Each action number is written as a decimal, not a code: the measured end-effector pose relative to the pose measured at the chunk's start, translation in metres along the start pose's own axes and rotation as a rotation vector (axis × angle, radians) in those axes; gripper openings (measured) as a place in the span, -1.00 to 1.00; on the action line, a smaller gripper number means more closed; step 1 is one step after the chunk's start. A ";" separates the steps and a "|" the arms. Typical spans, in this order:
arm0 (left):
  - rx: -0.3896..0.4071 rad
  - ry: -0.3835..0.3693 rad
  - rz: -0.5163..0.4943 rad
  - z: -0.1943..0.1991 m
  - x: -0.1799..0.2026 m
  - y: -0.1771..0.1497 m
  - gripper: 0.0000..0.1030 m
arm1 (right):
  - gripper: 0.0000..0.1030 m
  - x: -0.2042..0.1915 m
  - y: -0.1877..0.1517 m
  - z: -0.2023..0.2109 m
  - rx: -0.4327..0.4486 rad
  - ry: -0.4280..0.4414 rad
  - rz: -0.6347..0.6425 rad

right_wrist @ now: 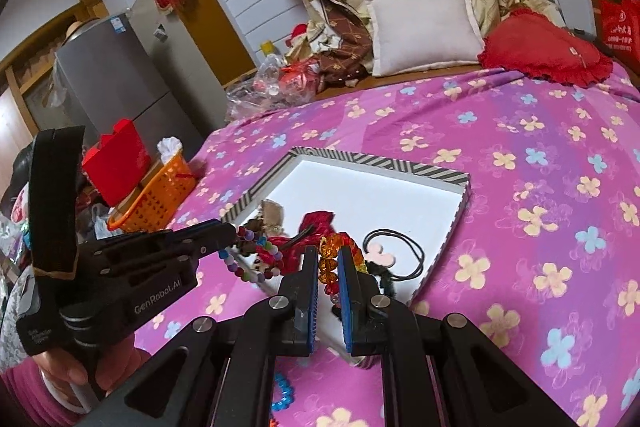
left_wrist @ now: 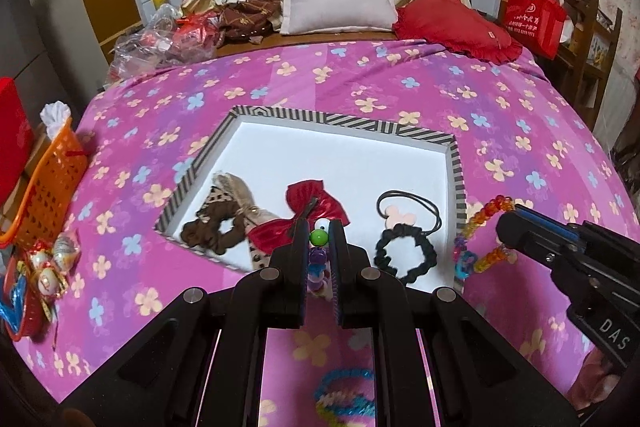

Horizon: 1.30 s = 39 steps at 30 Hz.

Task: Organize jewelry
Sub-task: 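Carry both bead bracelets over the tray with the left and right grippers, then open both grippers to drop the bracelets in the tray and withdraw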

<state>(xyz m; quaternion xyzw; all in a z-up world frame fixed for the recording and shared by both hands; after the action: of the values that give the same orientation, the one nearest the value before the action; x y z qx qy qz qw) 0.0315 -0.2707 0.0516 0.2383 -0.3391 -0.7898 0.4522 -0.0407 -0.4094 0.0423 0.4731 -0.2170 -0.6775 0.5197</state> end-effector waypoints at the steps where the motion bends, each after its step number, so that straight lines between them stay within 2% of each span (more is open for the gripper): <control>1: -0.005 -0.001 0.000 -0.004 0.002 0.000 -0.84 | -0.83 0.003 0.000 -0.003 -0.004 -0.002 -0.006; 10: -0.045 -0.005 0.004 -0.034 0.009 -0.005 -0.84 | -0.83 0.016 0.000 -0.032 -0.038 -0.022 -0.015; 27: -0.128 0.048 0.063 -0.079 -0.031 -0.026 -0.84 | -0.83 0.013 -0.006 -0.085 -0.107 -0.033 0.004; 39: -0.170 0.082 0.087 -0.098 -0.047 -0.043 -0.84 | -0.83 0.007 -0.020 -0.140 -0.186 -0.016 0.001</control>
<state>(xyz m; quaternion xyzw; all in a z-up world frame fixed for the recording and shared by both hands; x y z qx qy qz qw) 0.0965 -0.2452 -0.0419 0.2161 -0.2621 -0.7848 0.5183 0.0703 -0.3804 -0.0400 0.4171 -0.1574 -0.6984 0.5599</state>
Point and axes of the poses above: each gripper's, at about its wrist camera, not at the fingertips, and z roughly against the way its jaws point, x to its right, y to its top, the point moved 5 cm from there along -z, roughly the way its jaws point, and after that the axes turned 9 degrees about x, right-handed, at the moved point
